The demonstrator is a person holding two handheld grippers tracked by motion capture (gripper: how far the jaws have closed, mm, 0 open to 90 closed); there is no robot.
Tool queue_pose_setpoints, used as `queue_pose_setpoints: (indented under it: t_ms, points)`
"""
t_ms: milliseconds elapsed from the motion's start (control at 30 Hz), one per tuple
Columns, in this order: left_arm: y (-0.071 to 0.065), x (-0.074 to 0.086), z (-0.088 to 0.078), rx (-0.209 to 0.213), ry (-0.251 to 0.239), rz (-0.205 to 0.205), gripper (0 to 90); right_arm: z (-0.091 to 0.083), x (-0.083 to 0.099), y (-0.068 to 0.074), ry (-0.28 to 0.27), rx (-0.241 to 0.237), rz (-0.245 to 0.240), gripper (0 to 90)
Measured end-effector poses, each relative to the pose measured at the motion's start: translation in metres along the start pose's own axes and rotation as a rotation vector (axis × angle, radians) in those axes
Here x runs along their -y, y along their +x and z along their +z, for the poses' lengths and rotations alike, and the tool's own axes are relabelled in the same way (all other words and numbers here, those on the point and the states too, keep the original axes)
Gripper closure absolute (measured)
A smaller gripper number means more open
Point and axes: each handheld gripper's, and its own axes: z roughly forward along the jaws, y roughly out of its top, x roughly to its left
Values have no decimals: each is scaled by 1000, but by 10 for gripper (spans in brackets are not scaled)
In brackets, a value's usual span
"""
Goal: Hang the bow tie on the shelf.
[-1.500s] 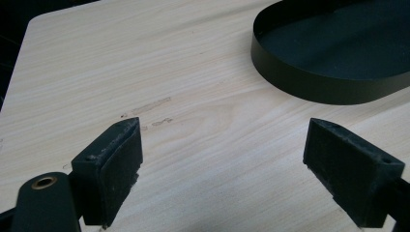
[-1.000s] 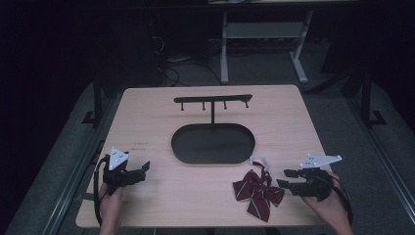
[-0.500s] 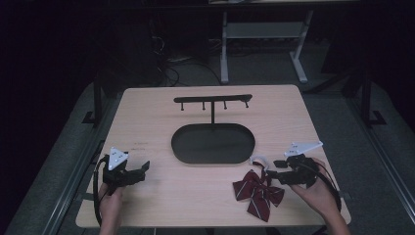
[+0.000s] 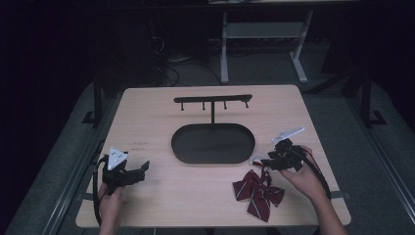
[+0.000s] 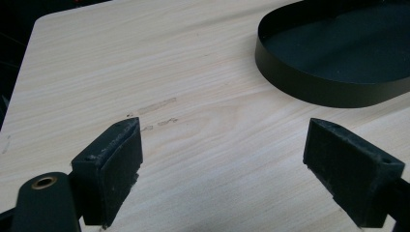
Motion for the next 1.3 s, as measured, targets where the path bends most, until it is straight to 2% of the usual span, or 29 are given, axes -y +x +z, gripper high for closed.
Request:
queue_pose_setpoints:
  t_ms: [167,233,300,467,533,600,633,700,733,800,1033,1133,1300]
  points:
    - [0,0,0,1,1,4,135,10,-3,-6,20,9,11,578]
    - [0,0,0,2,0,0,135,20,-3,-9,57,28,12,606]
    - [0,0,0,1,1,0,135,21,-2,-9,60,31,12,614]
    - [0,0,0,3,3,4,135,28,-1,-9,84,49,1,669]
    - [-1,0,0,3,3,4,135,32,0,-7,88,82,-22,723]
    - [-1,0,0,4,3,4,136,32,0,-6,87,86,-28,731]
    - [-1,0,0,4,4,4,135,32,0,-6,83,100,-40,771]
    - [-1,0,0,3,3,4,135,32,1,-6,84,101,-35,782]
    - [0,0,0,4,3,4,135,32,1,-5,83,101,-37,831]
    - [0,0,0,3,3,4,135,32,1,-5,81,106,-48,864]
    - [-1,0,0,4,2,4,135,29,5,-4,70,86,-45,880]
    - [-2,0,0,5,5,6,136,22,5,-1,43,69,-45,881]
    - [-3,0,1,7,6,8,135,5,-1,6,-6,50,-72,882]
